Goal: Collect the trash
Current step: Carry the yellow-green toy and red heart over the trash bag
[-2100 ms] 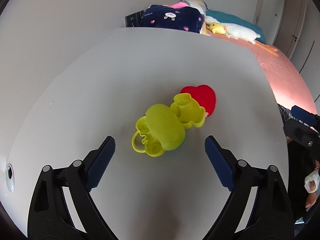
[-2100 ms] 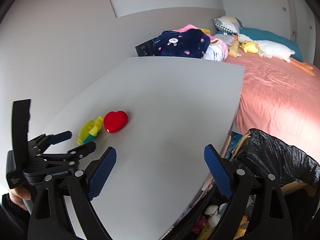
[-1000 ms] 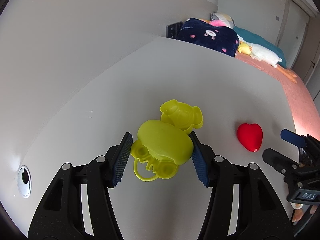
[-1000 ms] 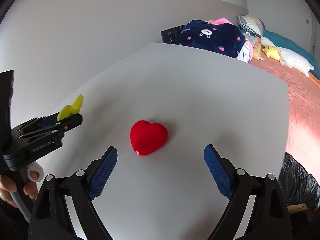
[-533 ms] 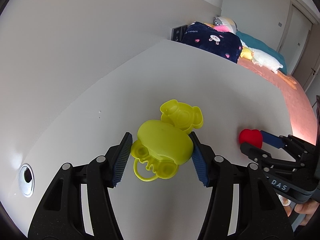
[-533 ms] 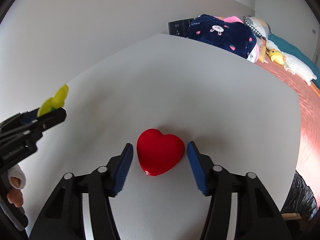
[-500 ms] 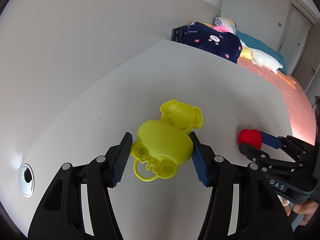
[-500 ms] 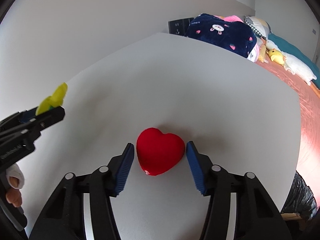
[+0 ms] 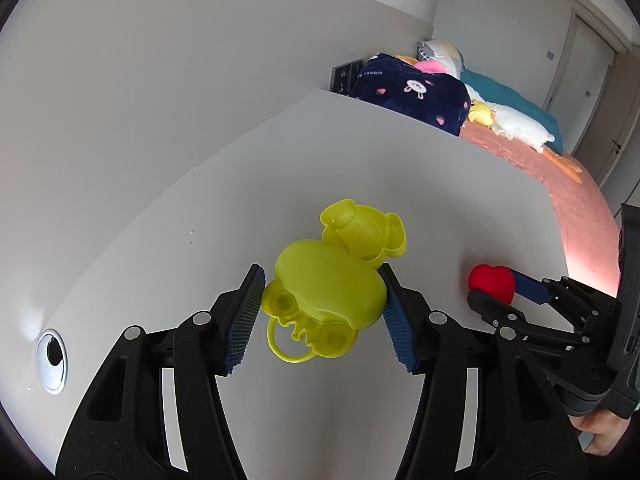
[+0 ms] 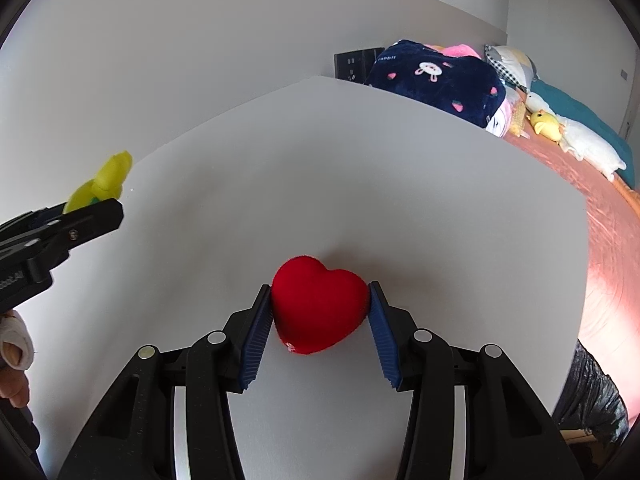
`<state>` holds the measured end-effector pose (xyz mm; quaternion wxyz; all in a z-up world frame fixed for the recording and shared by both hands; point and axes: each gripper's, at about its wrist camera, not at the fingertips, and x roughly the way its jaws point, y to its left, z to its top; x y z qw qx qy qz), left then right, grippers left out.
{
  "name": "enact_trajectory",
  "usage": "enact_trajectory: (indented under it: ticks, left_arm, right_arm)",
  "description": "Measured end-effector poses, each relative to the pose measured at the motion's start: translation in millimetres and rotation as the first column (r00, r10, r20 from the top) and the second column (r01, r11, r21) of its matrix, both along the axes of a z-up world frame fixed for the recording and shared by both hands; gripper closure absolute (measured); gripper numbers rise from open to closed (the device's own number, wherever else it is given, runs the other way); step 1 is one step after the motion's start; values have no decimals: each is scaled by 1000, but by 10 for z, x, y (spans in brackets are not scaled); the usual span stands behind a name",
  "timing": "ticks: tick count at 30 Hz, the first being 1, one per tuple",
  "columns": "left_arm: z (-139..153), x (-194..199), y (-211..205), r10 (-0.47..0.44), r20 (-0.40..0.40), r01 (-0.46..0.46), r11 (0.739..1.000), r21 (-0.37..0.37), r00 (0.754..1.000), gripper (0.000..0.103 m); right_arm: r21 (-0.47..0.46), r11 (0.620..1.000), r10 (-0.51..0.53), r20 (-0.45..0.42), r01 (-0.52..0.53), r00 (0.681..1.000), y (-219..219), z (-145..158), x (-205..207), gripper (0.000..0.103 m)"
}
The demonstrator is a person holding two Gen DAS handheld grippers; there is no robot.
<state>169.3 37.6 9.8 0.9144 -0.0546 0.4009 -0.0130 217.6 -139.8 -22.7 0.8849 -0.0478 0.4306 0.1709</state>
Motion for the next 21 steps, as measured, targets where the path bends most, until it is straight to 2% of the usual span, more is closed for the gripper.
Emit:
enact_trajectory:
  ticks: [21]
  left_arm:
    - [120, -205, -807, -178, 35, 177, 984, 23, 983, 47]
  right_arm:
    - [55, 997, -58, 34, 57, 998, -677, 308, -469, 54]
